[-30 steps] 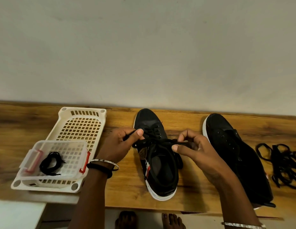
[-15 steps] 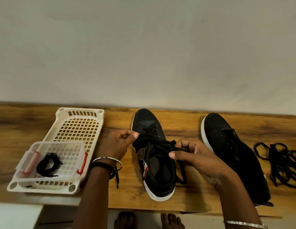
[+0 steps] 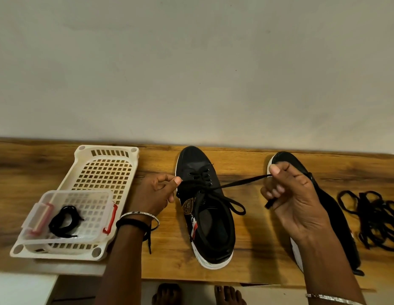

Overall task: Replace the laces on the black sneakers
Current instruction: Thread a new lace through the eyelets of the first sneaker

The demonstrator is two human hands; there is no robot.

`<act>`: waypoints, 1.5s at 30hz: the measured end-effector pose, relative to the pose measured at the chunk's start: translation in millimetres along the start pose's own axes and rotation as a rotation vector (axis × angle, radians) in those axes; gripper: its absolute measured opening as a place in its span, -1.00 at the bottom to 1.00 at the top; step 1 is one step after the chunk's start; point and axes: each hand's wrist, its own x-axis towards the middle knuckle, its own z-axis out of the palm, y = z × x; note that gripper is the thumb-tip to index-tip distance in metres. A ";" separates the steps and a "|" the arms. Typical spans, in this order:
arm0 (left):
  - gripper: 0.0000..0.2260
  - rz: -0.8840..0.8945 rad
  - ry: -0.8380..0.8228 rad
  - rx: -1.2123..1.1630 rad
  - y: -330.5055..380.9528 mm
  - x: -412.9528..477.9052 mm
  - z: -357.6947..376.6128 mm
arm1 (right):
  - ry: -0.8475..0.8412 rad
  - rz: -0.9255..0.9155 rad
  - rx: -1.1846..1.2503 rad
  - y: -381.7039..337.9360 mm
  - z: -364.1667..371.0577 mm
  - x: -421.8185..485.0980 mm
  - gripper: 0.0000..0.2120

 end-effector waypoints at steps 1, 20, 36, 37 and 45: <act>-0.91 0.026 0.026 0.012 -1.7 -0.4 -1.6 | 0.014 0.000 -0.135 1.0 -1.3 -1.0 -0.72; -0.58 0.003 0.218 0.358 -3.4 -35.1 15.1 | 0.169 0.246 -0.908 73.0 45.9 -26.9 -0.60; -0.63 -0.023 0.170 0.239 6.0 -58.3 -8.2 | 0.130 0.146 -0.925 108.9 91.9 -24.8 -0.48; -0.63 -0.028 0.178 0.245 8.2 -62.5 -9.5 | 0.118 0.144 -0.939 102.1 89.0 -28.8 -0.49; -0.87 0.072 0.447 0.279 29.2 -117.7 0.4 | 0.171 0.002 -0.997 55.2 41.2 -87.7 -0.85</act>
